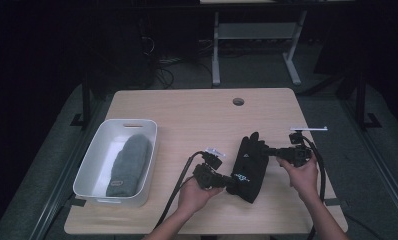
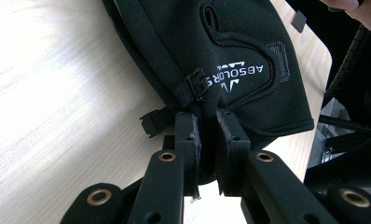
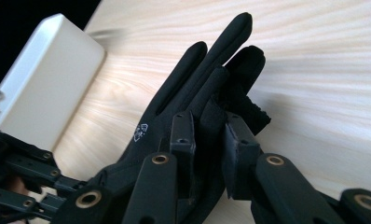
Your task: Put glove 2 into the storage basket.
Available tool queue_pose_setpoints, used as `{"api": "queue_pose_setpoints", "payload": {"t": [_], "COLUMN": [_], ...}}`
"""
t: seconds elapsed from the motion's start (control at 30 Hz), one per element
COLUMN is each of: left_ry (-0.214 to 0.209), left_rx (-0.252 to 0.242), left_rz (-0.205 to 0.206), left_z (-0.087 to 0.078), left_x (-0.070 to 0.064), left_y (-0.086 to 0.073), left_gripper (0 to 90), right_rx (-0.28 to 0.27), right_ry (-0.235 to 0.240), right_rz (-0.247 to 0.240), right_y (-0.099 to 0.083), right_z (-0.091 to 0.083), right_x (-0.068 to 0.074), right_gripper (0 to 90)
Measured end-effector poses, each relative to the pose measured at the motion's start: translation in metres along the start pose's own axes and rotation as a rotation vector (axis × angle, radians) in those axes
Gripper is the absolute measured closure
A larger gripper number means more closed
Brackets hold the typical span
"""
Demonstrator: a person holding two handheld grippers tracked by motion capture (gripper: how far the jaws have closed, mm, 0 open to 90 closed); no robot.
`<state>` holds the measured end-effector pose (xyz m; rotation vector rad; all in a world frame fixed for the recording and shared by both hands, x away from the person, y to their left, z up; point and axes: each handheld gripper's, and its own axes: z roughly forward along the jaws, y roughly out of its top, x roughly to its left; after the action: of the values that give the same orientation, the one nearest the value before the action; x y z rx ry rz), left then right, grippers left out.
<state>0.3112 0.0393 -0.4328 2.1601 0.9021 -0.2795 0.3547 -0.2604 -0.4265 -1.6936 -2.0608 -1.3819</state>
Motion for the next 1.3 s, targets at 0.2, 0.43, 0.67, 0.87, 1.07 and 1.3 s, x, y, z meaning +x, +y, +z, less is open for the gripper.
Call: {"api": "queue_pose_setpoints", "payload": {"t": [0.2, 0.43, 0.67, 0.87, 1.07, 1.3], "left_ry": [0.009, 0.015, 0.015, 0.02, 0.019, 0.015], "left_rx": [-0.008, -0.023, -0.033, -0.051, -0.077, -0.098], "left_rz": [0.0, 0.004, 0.008, 0.008, 0.005, 0.005], "left_z": [-0.011, -0.026, -0.039, -0.053, -0.068, -0.081], "left_x": [0.002, 0.002, 0.004, 0.005, 0.005, 0.004], "left_y": [-0.001, -0.002, -0.003, -0.004, -0.004, -0.005], "left_gripper": [81.5, 81.5, 81.5, 81.5, 81.4, 81.5], "right_rx": [0.006, 0.01, 0.017, 0.01, 0.011, 0.002], "right_ry": [0.011, 0.035, 0.053, 0.073, 0.092, 0.123], "right_rz": [-0.008, -0.017, -0.029, -0.047, -0.06, -0.065], "right_y": [0.005, 0.015, 0.023, 0.032, 0.04, 0.049], "right_z": [0.004, 0.008, 0.014, 0.016, 0.018, 0.022], "right_x": [0.008, 0.02, 0.034, 0.047, 0.058, 0.071], "right_gripper": [76.1, 76.1, 76.1, 76.1, 76.1, 76.1]}}
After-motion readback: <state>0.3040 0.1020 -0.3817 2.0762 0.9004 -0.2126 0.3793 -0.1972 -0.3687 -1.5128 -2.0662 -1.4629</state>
